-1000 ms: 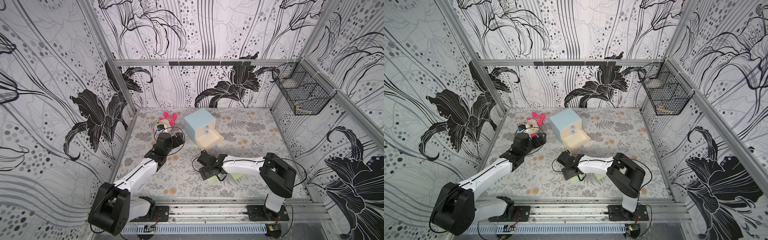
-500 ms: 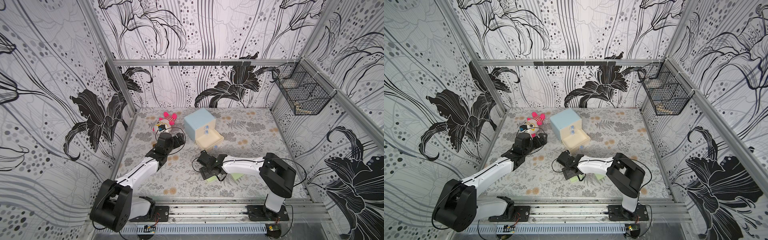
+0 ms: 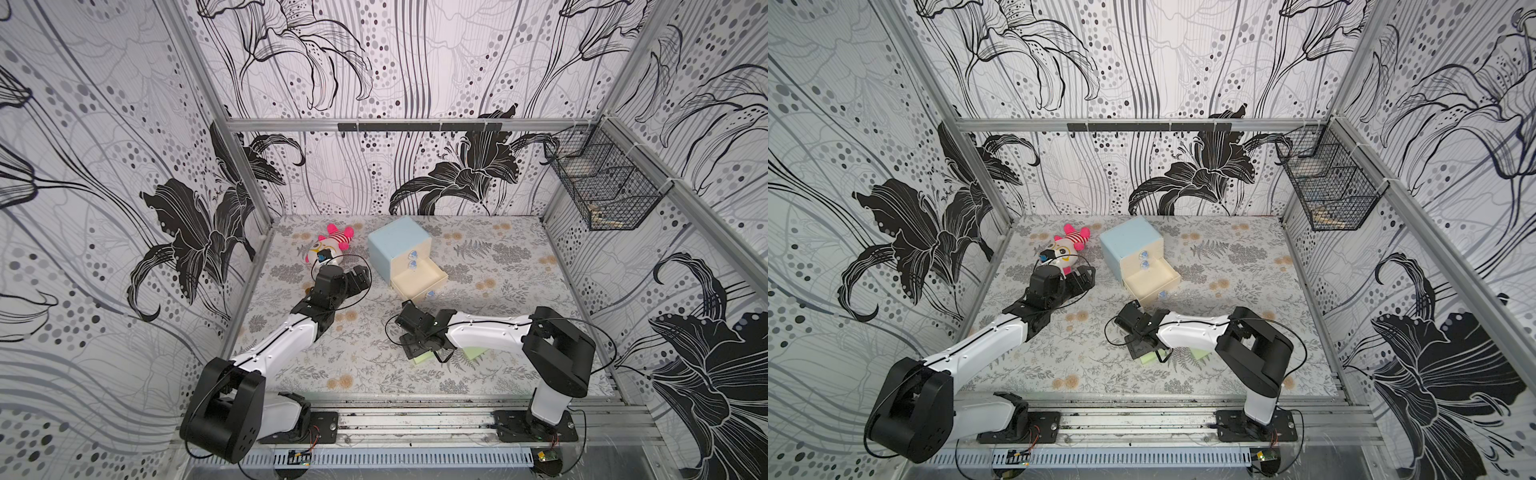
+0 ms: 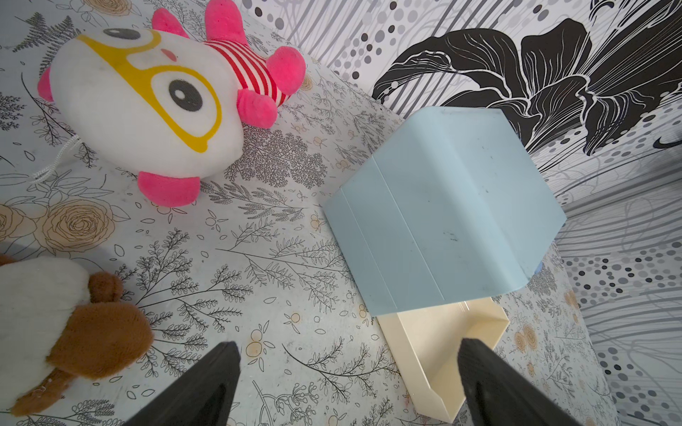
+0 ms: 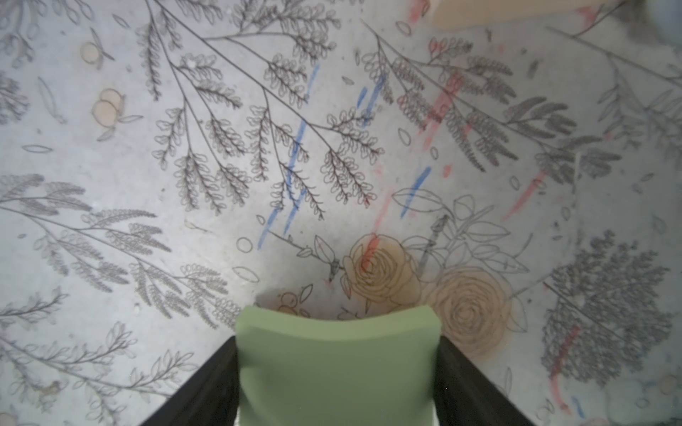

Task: Please put the sticky notes in the drawer by color
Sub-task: Pick up the sticky notes from the center of the board, then place the sticky notes in the drawer.

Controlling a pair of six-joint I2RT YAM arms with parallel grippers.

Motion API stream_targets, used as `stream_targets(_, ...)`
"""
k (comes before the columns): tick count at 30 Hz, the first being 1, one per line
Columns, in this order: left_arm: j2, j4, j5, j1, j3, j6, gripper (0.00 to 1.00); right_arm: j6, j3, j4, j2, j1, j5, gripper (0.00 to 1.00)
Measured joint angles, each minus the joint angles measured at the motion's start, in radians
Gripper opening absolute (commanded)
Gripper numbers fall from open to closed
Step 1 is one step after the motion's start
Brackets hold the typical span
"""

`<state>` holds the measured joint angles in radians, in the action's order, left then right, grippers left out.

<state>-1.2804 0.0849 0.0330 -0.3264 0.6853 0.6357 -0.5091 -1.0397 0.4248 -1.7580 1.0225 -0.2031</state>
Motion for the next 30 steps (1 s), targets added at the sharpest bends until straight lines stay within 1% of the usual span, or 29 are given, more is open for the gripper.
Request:
stream_targets(4,0.000,0.000,0.000,0.000,0.000,0.000,0.97,0.012,-0.001,-0.007,0.043,0.000,-0.005,0.81)
stream_targets(8,0.000,0.000,0.000,0.000,0.000,0.000,0.97,0.045,-0.031,-0.007,0.056,-0.010,-0.020,0.81)
stream_targets(12,0.000,0.000,0.000,0.000,0.000,0.000,0.97,0.095,-0.082,-0.026,0.056,-0.055,-0.031,0.81)
stream_targets(16,0.003,0.000,0.000,0.000,0.000,0.000,0.97,0.184,-0.134,-0.086,0.056,-0.114,-0.054,0.81)
stream_targets(20,0.016,-0.002,0.001,0.000,-0.004,-0.001,0.97,0.305,-0.138,-0.187,0.056,-0.175,-0.051,0.81)
stream_targets(24,0.024,-0.001,0.005,0.000,-0.008,-0.001,0.97,0.431,-0.139,-0.288,0.056,-0.236,-0.008,0.81)
stream_targets(30,0.030,-0.002,0.011,0.000,-0.017,0.000,0.97,0.548,-0.192,-0.362,0.010,-0.283,0.049,0.81)
